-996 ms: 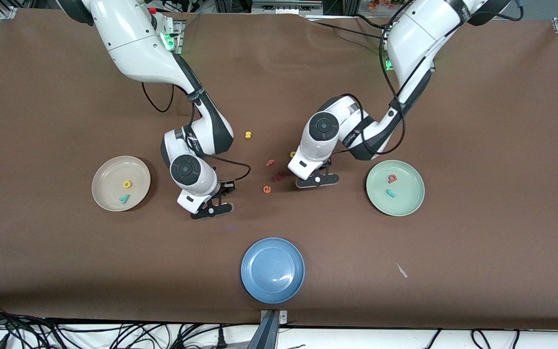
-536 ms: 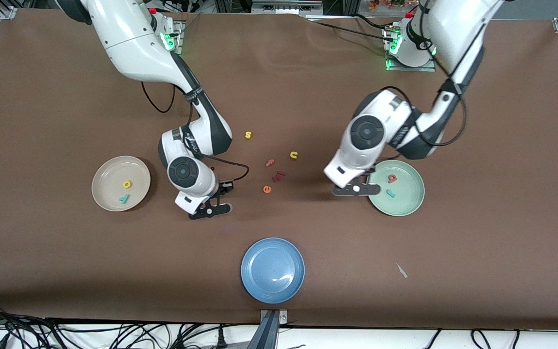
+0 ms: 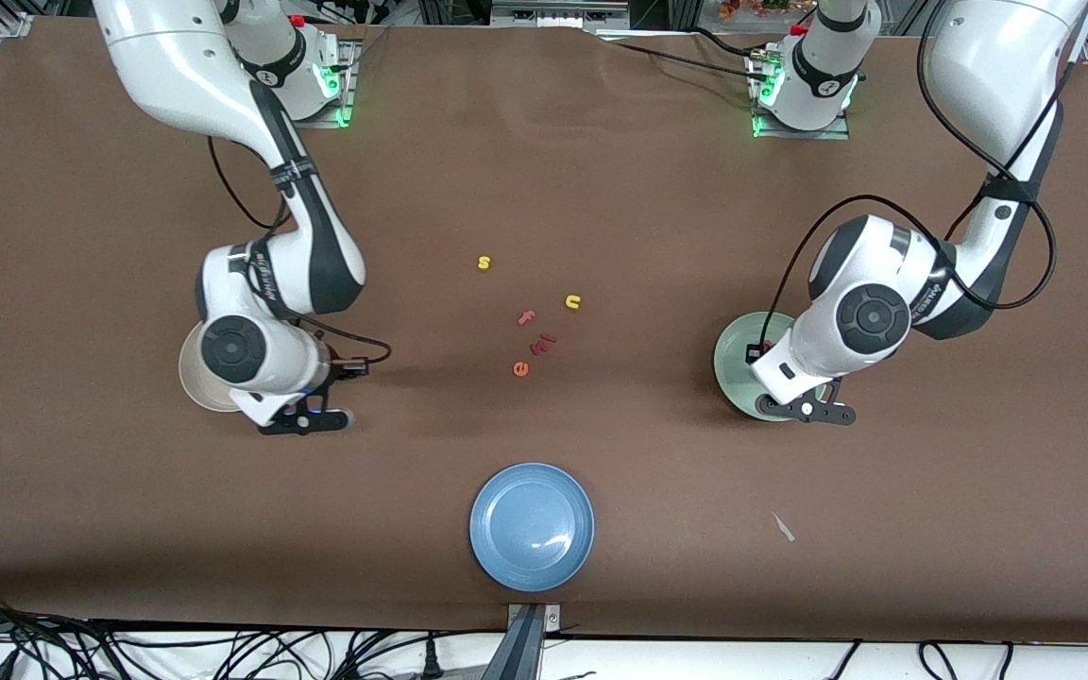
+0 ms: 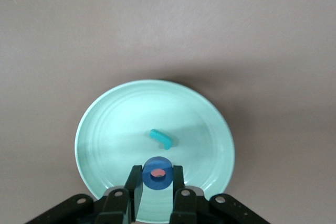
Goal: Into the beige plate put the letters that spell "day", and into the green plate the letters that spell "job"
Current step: 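Place the p on the white plate while the left gripper places the o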
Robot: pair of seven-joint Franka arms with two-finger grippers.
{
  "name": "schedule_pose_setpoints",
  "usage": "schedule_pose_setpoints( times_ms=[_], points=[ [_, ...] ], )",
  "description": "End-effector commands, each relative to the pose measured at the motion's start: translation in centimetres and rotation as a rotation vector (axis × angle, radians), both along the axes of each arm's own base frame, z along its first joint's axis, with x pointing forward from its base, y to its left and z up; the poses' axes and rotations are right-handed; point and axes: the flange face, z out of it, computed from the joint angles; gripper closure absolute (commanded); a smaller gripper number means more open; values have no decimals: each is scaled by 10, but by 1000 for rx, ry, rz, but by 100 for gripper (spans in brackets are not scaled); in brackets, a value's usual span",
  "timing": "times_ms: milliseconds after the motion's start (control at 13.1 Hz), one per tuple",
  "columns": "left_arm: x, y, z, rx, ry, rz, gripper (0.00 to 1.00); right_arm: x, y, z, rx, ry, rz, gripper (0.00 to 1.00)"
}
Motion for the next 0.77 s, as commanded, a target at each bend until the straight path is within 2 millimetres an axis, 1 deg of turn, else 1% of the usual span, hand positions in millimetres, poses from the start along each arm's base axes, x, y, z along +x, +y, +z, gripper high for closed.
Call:
schedule_pose_setpoints(
  times_ms=[0, 77, 153, 230, 306, 383, 460, 536, 613, 690],
  points=[
    [-2, -3, -35, -19, 18, -33, 97, -32, -44, 10, 9, 0, 19, 98],
    [-4, -4, -45, -22, 32, -34, 96, -40, -63, 7, 14, -7, 49, 98],
    [-5, -4, -53, -25, 43, -33, 96, -48, -86, 0, 17, -21, 86, 98],
    [-7, -3, -59, -26, 50, -33, 93, -53, -104, -5, 18, -43, 119, 98],
    [-8, -3, -60, -26, 53, -33, 84, -58, -122, -10, 18, -53, 148, 98],
    [-9, -4, -60, -26, 55, -33, 70, -58, -132, -12, 20, -62, 174, 98],
    [-9, -4, -60, -26, 55, -33, 26, -58, -138, -16, 16, -59, 190, 98],
    [-8, -3, -59, -26, 56, -29, 7, -57, -144, -18, 16, -60, 198, 95],
    [-8, -2, -57, -24, 57, -28, 0, -56, -147, -22, 14, -52, 193, 59],
    [-7, -2, -51, -23, 53, -26, 0, -54, -147, -20, 17, -52, 173, 1]
  ],
)
